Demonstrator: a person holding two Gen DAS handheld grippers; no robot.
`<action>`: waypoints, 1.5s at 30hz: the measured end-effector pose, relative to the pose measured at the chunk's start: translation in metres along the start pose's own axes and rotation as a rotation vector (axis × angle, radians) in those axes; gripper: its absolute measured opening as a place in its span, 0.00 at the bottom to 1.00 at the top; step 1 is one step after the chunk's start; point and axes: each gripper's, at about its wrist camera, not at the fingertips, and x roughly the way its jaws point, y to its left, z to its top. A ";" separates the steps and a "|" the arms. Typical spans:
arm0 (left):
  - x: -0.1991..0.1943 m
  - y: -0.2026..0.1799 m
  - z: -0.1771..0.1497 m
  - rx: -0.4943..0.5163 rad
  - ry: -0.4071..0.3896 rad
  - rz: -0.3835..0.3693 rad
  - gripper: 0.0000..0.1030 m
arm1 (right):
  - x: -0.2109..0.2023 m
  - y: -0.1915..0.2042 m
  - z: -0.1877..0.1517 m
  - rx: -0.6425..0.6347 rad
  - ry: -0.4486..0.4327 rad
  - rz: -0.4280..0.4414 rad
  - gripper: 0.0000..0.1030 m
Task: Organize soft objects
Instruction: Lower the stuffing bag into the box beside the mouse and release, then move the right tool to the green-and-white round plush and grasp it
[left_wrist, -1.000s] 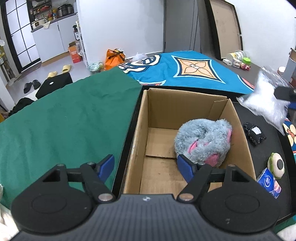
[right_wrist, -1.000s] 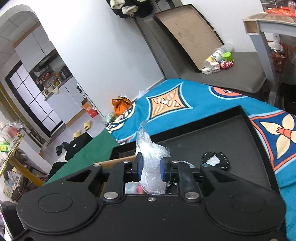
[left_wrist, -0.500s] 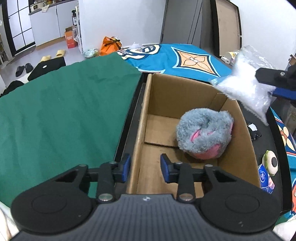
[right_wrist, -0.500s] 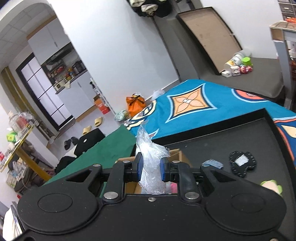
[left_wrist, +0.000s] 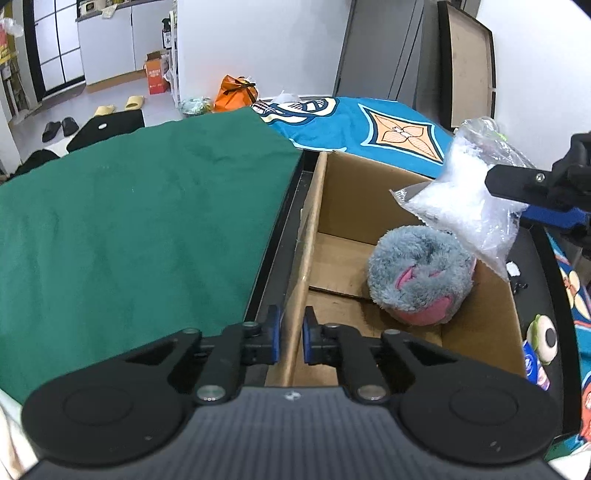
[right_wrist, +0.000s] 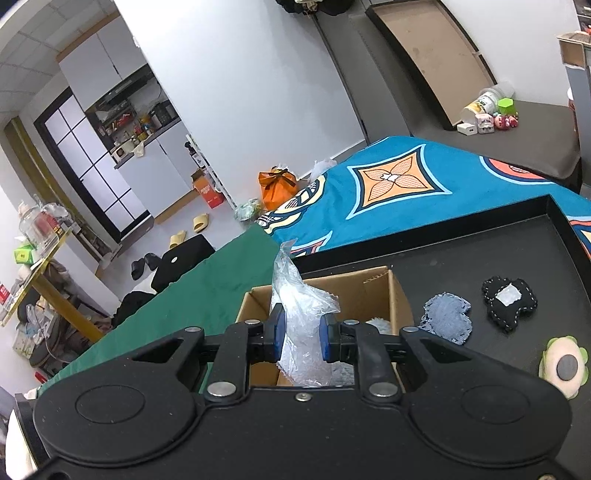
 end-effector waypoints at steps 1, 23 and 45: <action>0.000 0.000 0.000 -0.001 0.000 -0.002 0.10 | 0.000 0.002 0.000 -0.004 0.001 0.003 0.18; -0.006 -0.005 0.005 0.016 -0.009 -0.014 0.16 | -0.011 -0.006 -0.012 -0.003 0.032 -0.055 0.51; -0.017 -0.035 0.004 0.102 0.009 0.093 0.56 | -0.055 -0.063 -0.012 0.028 -0.003 -0.126 0.74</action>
